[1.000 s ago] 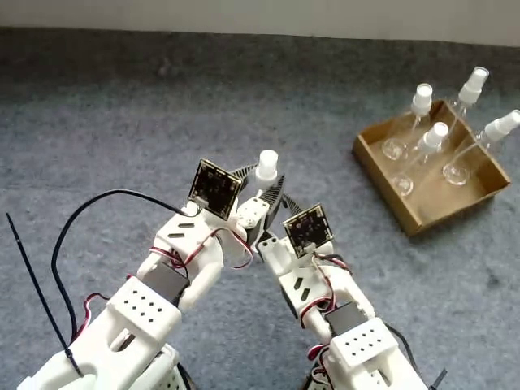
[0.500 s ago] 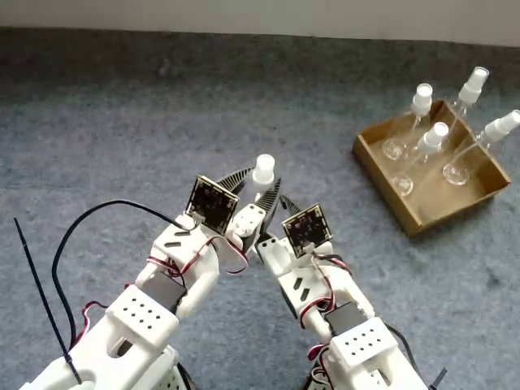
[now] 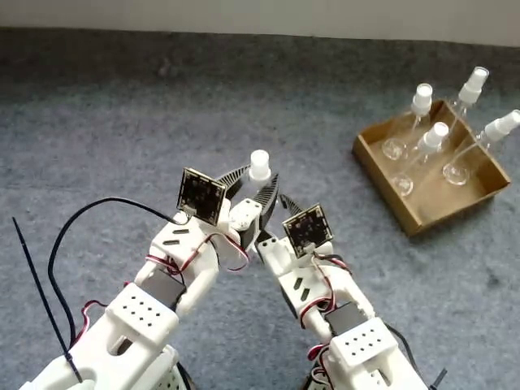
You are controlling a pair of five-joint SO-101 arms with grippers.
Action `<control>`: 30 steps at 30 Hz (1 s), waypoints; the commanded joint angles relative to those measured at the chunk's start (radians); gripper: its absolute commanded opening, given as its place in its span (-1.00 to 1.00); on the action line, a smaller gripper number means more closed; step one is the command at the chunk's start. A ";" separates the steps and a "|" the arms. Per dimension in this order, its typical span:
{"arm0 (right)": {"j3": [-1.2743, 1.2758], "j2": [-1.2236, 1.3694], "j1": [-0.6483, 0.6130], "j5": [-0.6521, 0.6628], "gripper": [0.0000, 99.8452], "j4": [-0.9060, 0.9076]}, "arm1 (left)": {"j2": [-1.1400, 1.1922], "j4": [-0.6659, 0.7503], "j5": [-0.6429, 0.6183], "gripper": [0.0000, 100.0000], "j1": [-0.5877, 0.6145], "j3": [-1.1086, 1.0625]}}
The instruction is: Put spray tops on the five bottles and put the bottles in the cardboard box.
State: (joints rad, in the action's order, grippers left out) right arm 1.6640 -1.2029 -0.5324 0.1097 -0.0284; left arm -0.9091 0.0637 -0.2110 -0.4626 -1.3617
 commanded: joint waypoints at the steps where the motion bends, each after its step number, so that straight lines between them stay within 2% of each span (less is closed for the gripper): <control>1: 0.065 -0.027 -0.004 -0.006 -0.92 -0.008 | 0.004 0.003 -0.015 -0.92 0.001 0.039; 10: 0.065 -0.027 -0.004 -0.005 -0.92 -0.008 | 0.015 0.005 -0.017 -0.92 -0.010 0.105; 18: 0.065 -0.027 -0.004 -0.005 -0.92 -0.008 | 0.262 0.011 -0.011 -0.92 -0.016 0.147; 30: 0.065 -0.027 -0.004 -0.006 -0.92 -0.008 | 0.176 0.000 -0.008 -0.91 -0.012 0.077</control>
State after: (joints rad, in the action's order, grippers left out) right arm 1.6655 -1.2091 -0.5309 0.1082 -0.0284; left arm -0.7004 0.0713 -0.2156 -0.4703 -1.2574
